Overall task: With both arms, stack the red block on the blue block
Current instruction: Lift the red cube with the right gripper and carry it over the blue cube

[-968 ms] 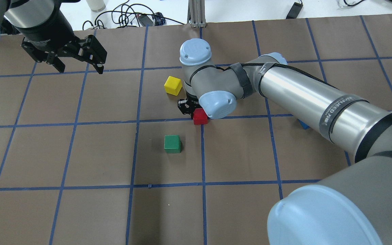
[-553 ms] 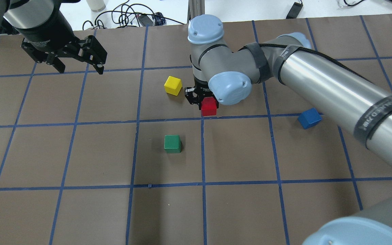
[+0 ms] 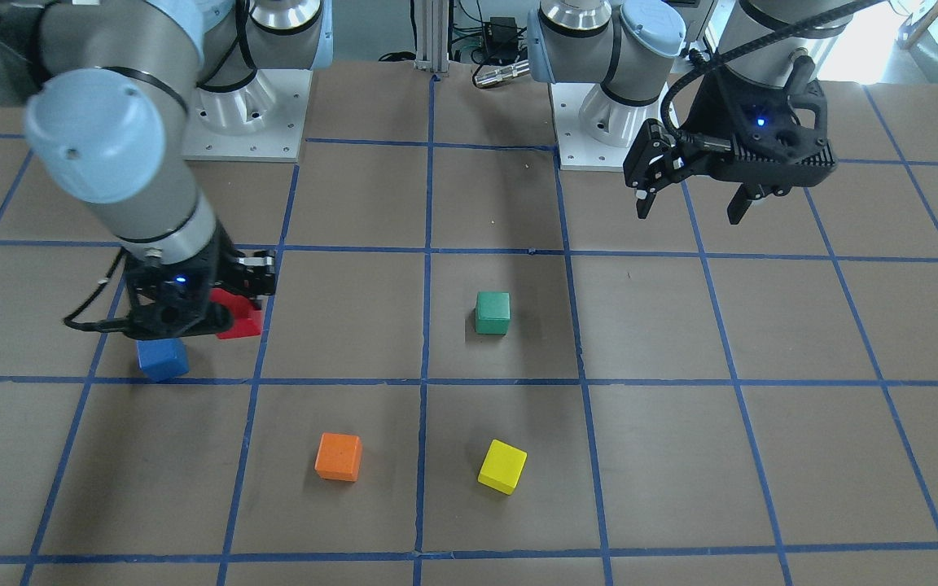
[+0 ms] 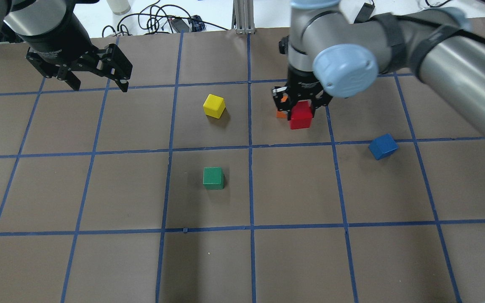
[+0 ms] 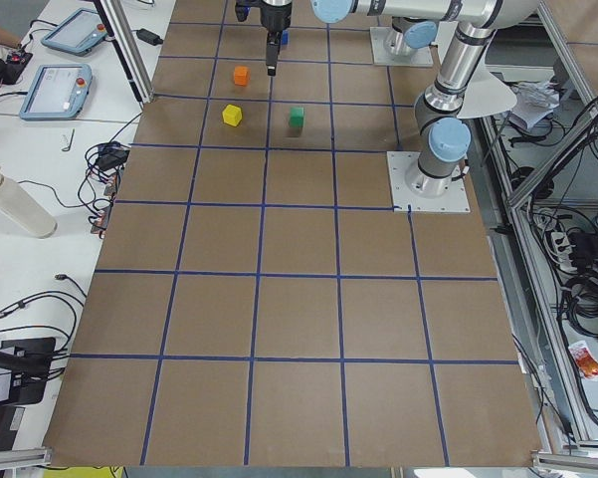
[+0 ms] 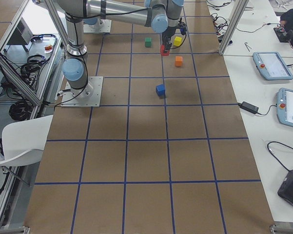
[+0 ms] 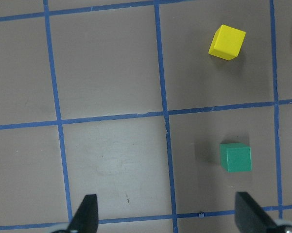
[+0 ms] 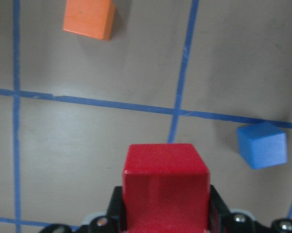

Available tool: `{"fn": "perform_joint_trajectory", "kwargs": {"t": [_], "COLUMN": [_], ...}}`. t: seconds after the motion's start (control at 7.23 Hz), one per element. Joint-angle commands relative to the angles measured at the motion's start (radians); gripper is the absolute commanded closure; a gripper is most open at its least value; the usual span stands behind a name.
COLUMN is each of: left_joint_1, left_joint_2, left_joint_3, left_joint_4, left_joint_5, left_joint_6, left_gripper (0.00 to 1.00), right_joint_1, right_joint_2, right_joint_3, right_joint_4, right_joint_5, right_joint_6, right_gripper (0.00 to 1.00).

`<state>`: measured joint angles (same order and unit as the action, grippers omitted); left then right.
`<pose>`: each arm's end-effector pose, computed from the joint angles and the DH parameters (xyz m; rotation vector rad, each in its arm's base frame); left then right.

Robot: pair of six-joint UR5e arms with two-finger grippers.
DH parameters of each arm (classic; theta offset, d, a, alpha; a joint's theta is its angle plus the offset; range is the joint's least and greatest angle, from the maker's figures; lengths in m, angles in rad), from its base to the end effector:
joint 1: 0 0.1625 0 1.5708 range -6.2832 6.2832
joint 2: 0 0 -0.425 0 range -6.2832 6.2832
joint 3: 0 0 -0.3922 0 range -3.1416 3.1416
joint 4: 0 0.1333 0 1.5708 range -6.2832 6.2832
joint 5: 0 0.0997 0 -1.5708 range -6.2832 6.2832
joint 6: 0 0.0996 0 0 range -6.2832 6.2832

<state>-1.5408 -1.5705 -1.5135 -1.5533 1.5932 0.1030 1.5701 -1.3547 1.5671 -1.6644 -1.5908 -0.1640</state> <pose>-0.1161 -0.5020 0.5183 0.1123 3.1101 -0.1143 0.1309 -0.5618 0.3842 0.2568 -3.1152 -0.1878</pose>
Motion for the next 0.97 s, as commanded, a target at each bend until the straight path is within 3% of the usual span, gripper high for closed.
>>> {"fn": "perform_joint_trajectory", "kwargs": {"t": [0.0, 0.41, 0.83], "left_joint_1": [-0.001, -0.002, -0.002], "left_joint_2": [-0.002, -0.003, -0.006], "left_joint_3": [-0.004, -0.002, -0.008], "left_joint_4": [-0.001, 0.001, 0.007], "left_joint_5": [-0.001, -0.006, -0.007], "left_joint_6": [0.000, -0.002, -0.003], "left_gripper": [0.00, 0.00, 0.00], "right_joint_1": [-0.167, -0.205, -0.228], "right_joint_2": [-0.024, -0.017, 0.005], "right_joint_3": [0.059, 0.221, 0.274], "right_joint_4": [0.002, -0.278, -0.340], "right_joint_5": [-0.037, -0.040, -0.031], "right_joint_6": [-0.284, -0.432, -0.480], "right_gripper": [1.00, 1.00, 1.00]}}
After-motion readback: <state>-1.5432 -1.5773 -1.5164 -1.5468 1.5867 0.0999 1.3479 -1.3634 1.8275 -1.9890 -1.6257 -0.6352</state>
